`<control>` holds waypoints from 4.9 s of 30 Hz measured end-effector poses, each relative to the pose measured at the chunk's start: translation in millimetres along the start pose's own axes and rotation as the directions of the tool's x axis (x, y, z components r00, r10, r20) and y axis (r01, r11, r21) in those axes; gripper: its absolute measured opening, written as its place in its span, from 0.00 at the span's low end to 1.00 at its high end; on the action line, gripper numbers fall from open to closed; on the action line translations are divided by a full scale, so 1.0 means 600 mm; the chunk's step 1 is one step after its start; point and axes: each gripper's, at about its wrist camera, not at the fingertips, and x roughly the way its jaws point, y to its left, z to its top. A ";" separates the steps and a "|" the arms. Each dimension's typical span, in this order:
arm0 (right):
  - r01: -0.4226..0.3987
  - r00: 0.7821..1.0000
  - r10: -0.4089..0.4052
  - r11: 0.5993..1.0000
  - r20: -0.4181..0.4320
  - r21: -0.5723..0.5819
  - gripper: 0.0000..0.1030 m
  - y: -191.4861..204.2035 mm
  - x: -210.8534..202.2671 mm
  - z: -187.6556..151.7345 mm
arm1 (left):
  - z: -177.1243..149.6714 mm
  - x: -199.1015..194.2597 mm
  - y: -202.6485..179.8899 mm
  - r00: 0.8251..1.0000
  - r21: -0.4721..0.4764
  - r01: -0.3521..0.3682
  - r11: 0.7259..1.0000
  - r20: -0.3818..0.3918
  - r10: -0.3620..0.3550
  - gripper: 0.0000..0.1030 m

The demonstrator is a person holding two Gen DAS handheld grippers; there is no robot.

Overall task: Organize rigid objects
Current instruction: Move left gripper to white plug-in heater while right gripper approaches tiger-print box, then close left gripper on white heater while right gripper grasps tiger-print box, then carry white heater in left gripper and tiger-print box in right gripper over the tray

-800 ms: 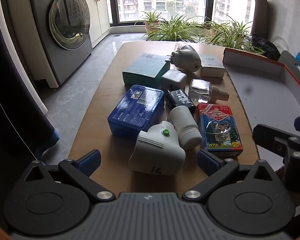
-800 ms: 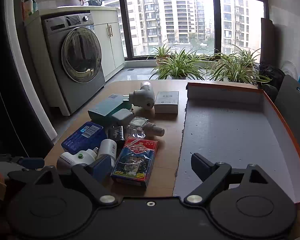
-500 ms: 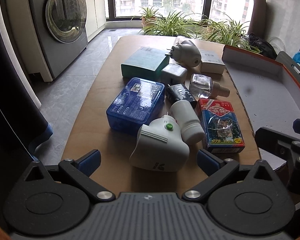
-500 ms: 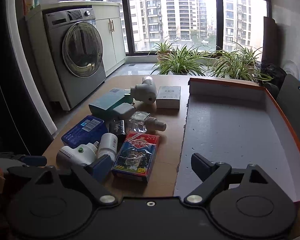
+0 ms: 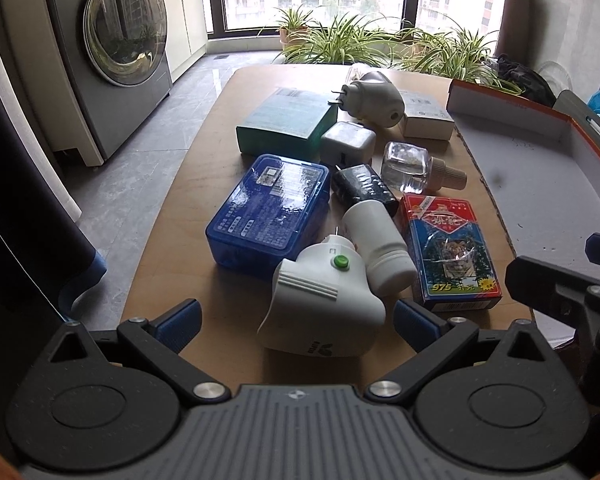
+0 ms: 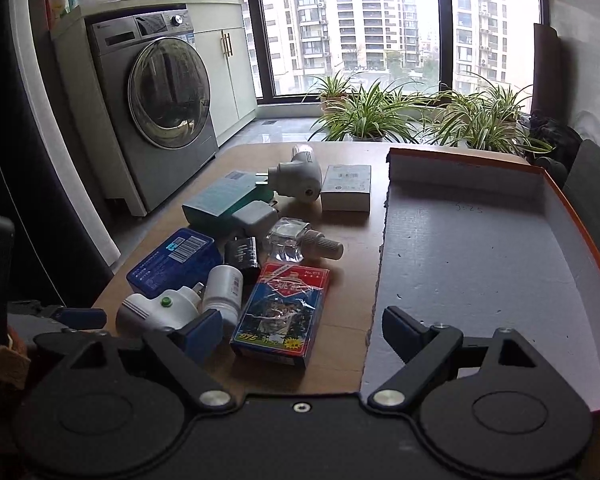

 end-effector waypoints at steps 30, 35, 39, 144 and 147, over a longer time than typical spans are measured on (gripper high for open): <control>-0.005 1.000 0.005 1.000 -0.021 -0.004 0.99 0.008 0.011 0.004 | 0.005 0.016 0.005 1.000 0.016 -0.012 1.000 0.008 0.012 1.00; -0.005 1.000 0.005 1.000 -0.023 -0.003 0.99 0.008 0.012 0.003 | 0.005 0.017 0.007 1.000 0.014 -0.011 1.000 0.008 0.011 1.00; -0.005 1.000 0.005 1.000 -0.025 -0.001 0.99 0.010 0.014 0.003 | 0.004 0.020 0.007 1.000 0.016 -0.009 1.000 0.005 0.009 1.00; 0.185 0.974 -0.207 0.961 0.089 0.206 0.69 -0.249 -0.089 0.125 | 0.170 -0.075 -0.227 0.911 0.184 0.329 0.926 0.197 -0.362 0.57; 0.185 0.977 -0.202 0.964 0.070 0.191 0.69 -0.261 -0.067 0.128 | 0.174 -0.058 -0.236 0.913 0.174 0.330 0.928 0.190 -0.360 0.57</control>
